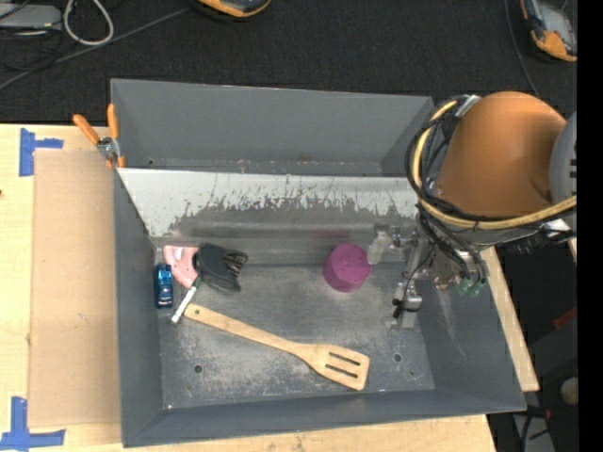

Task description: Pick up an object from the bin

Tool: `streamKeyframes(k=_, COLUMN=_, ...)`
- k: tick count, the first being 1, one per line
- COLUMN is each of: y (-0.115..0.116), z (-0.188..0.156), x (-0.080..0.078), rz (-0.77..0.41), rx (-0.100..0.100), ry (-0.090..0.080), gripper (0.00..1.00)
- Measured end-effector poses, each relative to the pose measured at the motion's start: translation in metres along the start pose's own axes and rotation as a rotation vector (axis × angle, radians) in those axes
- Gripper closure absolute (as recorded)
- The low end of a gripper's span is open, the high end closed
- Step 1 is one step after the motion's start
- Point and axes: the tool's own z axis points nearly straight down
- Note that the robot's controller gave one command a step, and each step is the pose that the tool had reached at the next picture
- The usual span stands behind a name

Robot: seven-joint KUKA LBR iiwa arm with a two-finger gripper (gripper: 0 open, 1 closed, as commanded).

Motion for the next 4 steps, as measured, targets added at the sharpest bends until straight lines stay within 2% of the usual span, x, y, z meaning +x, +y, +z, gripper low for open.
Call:
streamKeyframes(k=1, y=0.000, z=-0.005, x=-0.001, rz=-0.001, rx=0.000, ry=-0.008, gripper=0.00)
streamKeyframes(k=2, y=0.002, z=0.045, x=-0.002, rz=-0.148, rx=0.001, ry=-0.010, gripper=0.00)
streamKeyframes(k=3, y=0.010, z=0.097, x=0.010, rz=0.007, rx=0.000, ry=-0.012, gripper=0.00)
streamKeyframes(k=4, y=0.019, z=0.134, x=0.001, rz=-0.023, rx=0.000, ry=-0.010, gripper=0.00)
